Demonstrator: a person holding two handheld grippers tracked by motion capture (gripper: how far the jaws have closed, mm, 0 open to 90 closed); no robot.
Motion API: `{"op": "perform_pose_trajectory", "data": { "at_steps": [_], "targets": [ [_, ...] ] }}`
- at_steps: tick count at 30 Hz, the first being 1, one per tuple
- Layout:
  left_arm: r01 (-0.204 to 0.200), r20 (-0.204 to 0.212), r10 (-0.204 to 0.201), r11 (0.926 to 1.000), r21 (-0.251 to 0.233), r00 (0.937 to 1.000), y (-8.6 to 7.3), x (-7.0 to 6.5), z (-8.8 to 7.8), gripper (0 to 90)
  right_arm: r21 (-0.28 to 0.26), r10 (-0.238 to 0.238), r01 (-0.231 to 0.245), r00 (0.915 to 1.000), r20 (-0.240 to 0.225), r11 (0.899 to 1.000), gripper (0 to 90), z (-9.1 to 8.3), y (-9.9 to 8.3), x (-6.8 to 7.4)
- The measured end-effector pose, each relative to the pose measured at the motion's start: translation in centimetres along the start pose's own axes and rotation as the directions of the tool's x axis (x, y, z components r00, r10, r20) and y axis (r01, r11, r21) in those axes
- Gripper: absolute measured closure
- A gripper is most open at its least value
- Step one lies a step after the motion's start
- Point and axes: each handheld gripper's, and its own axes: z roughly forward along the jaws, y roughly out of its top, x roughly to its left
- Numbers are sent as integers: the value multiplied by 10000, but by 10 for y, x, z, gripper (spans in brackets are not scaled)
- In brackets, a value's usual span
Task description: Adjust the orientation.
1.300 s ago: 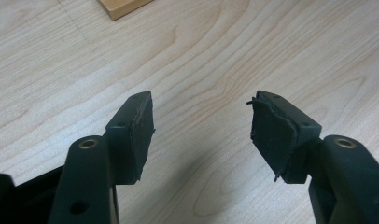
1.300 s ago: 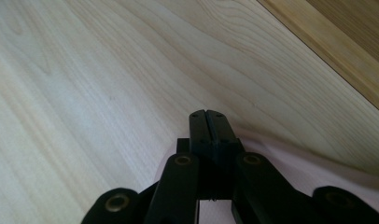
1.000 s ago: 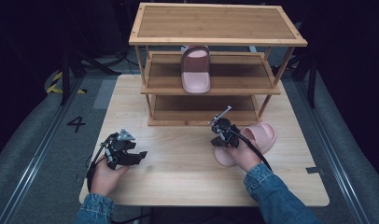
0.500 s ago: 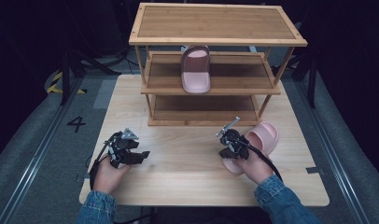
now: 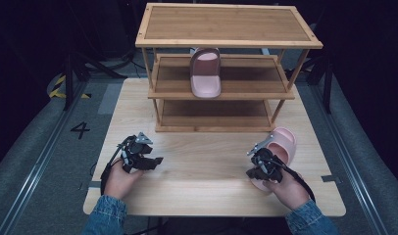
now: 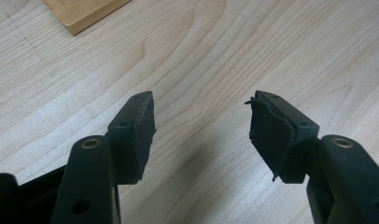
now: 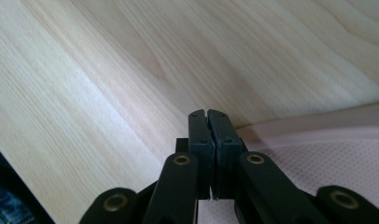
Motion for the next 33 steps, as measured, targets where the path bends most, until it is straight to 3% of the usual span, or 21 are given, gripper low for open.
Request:
{"op": "perform_pose_trajectory", "data": {
  "at_steps": [6, 9, 13, 15, 17, 18, 19, 20, 23, 27, 29, 33],
  "targets": [
    [-66, 25, 66, 10000, -28, 10000, 0, 0, -1, 403, 249, 10, -12, 9999, 106, 9997, 868, -5, -10, 0],
    [-89, 14, 89, 10000, -20, 10000, 0, 0, -1, 403, 77, -41, 40, 9999, 130, 10000, 841, -8, -10, 0],
    [-82, 33, 82, 10000, -23, 10000, 0, 0, -2, 403, -1133, 668, -587, 9954, 689, 9918, 748, -37, -15, -16],
    [7, 15, -7, 10000, -2, 10000, -1, -1, -2, 403, -1398, 922, -802, 9924, 813, 9869, 718, -44, -18, -22],
    [-45, -7, 45, 10000, 13, 10000, -2, 0, -2, 402, -1812, 1423, -1214, 9840, 1071, 9759, 665, -58, -26, -33],
    [-72, -86, 72, 10000, -57, 9999, -2, 1, -3, 402, -2025, 1960, -1672, 9718, 1313, 9649, 640, -68, -36, -45],
    [-35, -62, 35, 10000, -40, 10000, -2, 0, -3, 402, -2076, 2191, -1883, 9661, 1368, 9599, 623, -71, -39, -49],
    [-67, -24, 66, 10000, -16, 10000, -1, 1, -3, 402, -2138, 2616, -2291, 9552, 1385, 9496, 612, -74, -45, -56],
    [-103, -65, 103, 9999, 17, 9999, -1, -1, -2, 402, -2265, 3291, -2912, 9320, 1521, 9294, 559, -75, -58, -70],
    [-48, -55, 48, 10000, 46, 10000, -1, -1, -2, 402, -2139, 4157, -3837, 9000, 1313, 8983, 529, -68, -71, -83],
    [-124, -92, 124, 9999, 47, 9999, -1, 0, -1, 402, -2056, 4299, -4003, 8939, 1268, 8930, 520, -62, -75, -87],
    [-78, -9, 78, 9999, 105, 10000, -1, -1, 0, 402, -1914, 4360, -4063, 8870, 1523, 8934, 544, -54, -76, -92]
  ]
}}
